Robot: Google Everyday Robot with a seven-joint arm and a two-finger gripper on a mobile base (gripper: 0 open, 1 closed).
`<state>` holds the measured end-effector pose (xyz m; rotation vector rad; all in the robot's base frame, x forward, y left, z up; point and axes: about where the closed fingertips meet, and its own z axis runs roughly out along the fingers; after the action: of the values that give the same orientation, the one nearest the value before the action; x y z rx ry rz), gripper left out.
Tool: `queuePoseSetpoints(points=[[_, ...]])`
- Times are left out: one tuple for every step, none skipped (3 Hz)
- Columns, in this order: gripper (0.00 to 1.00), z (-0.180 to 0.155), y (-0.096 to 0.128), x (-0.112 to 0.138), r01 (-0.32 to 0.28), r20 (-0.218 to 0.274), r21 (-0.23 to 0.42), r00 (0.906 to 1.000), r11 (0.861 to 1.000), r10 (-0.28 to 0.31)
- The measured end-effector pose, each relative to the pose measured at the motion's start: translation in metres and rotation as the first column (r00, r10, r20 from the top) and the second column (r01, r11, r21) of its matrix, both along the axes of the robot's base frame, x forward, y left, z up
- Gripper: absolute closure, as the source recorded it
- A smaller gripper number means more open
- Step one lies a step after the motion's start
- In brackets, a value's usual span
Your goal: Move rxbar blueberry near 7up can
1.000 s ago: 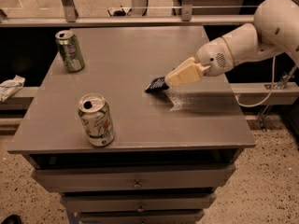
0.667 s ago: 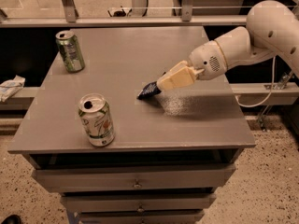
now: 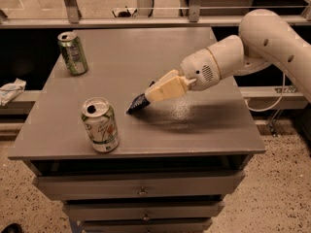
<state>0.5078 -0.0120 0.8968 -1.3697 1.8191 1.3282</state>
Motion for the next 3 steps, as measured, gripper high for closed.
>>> queuePoseSetpoints(points=[[0.97, -0.0017, 0.0080, -0.0110, -0.008, -0.020, 0.010, 0.9998, 1.000, 0.009], [0.67, -0.0036, 0.0051, -0.0088, 0.007, 0.002, -0.019, 1.0000, 1.000, -0.007], [0.35, -0.0054, -0.0011, -0.0028, 0.027, 0.027, -0.049, 0.9993, 0.998, -0.026]])
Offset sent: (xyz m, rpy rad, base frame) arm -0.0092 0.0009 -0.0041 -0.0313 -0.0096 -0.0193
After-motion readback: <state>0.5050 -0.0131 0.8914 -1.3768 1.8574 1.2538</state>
